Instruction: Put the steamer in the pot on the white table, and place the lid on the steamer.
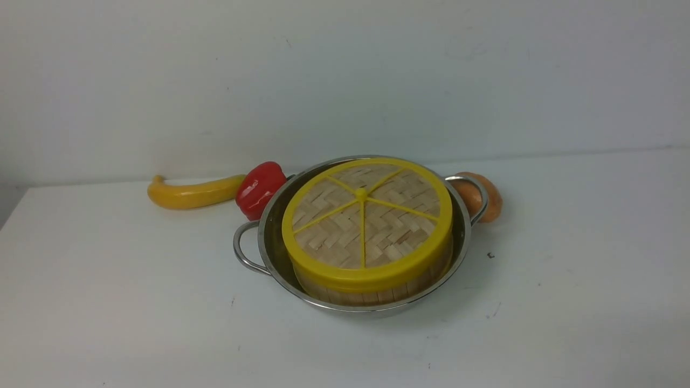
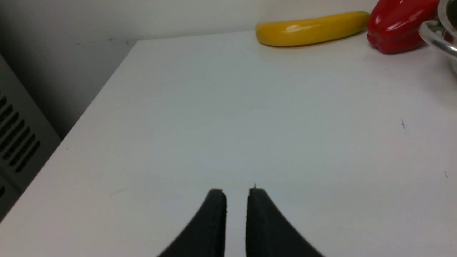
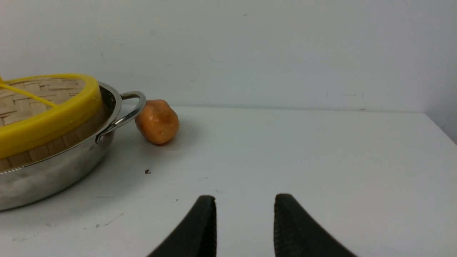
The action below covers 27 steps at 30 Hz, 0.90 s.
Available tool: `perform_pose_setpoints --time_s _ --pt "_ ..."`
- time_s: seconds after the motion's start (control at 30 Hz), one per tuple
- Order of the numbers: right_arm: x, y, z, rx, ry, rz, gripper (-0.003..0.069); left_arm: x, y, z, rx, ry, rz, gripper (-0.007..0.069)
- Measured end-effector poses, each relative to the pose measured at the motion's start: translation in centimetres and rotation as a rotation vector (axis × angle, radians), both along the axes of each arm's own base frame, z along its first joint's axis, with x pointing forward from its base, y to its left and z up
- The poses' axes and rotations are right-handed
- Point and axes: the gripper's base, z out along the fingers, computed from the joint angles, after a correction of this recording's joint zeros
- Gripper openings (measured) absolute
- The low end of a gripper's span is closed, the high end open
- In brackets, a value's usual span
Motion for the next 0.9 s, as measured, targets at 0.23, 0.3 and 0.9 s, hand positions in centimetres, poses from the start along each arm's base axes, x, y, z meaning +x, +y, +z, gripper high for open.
perform_pose_setpoints --time_s 0.23,0.3,0.9 --pt "0.0 0.0 0.0 0.0 0.0 0.0 0.0249 0.04 -0.22 -0.01 -0.019 -0.002 -0.023 0.0083" --pt "0.0 0.0 0.0 0.0 0.0 0.0 0.0249 0.06 -0.36 -0.02 -0.018 -0.001 -0.044 0.0083" --pt "0.0 0.0 0.0 0.0 0.0 0.0 0.0249 0.15 -0.51 0.25 -0.028 -0.033 -0.06 0.0102"
